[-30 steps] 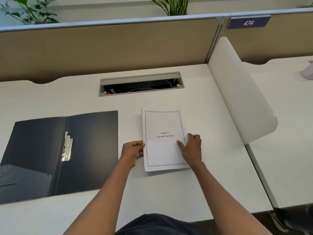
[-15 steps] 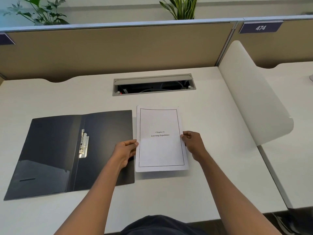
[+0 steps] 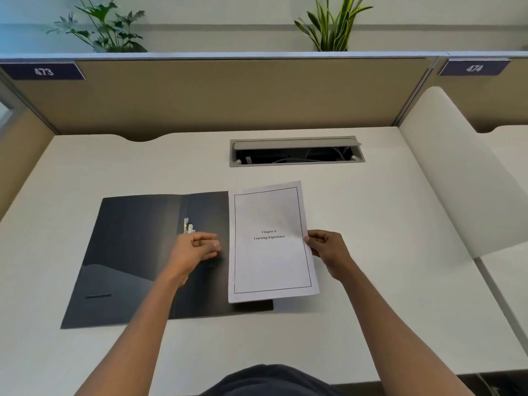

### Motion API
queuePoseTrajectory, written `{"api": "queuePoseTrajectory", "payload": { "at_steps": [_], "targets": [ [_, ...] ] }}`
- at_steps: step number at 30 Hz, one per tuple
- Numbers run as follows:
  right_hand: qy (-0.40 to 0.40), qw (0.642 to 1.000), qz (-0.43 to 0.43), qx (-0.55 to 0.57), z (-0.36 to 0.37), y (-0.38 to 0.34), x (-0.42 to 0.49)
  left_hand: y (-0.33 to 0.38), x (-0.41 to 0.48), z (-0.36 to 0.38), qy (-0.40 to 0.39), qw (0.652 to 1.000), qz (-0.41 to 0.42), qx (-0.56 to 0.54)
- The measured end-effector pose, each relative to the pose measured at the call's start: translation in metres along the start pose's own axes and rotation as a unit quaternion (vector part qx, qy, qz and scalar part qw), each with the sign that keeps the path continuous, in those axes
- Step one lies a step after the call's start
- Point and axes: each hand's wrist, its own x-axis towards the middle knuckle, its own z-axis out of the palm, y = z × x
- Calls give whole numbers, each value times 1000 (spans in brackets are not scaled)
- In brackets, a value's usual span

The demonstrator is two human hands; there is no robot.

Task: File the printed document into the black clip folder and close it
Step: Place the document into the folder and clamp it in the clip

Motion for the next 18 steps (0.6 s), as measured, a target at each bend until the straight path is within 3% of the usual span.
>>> {"api": "queuePoseTrajectory", "payload": {
  "at_steps": [3, 9, 13, 18],
  "targets": [
    [-11, 1000, 1, 15, 21, 2, -3, 6, 4, -44, 28, 980, 60, 186],
    [-16, 999, 15, 24, 67, 5, -4, -13, 29, -108, -28, 865, 81, 495],
    [-11, 1000, 21, 19, 84, 12, -2, -37, 40, -123, -61, 826, 63, 556],
    [3, 1000, 28, 10, 94, 16, -3, -56, 42, -119, -71, 821, 71, 562]
  ]
}}
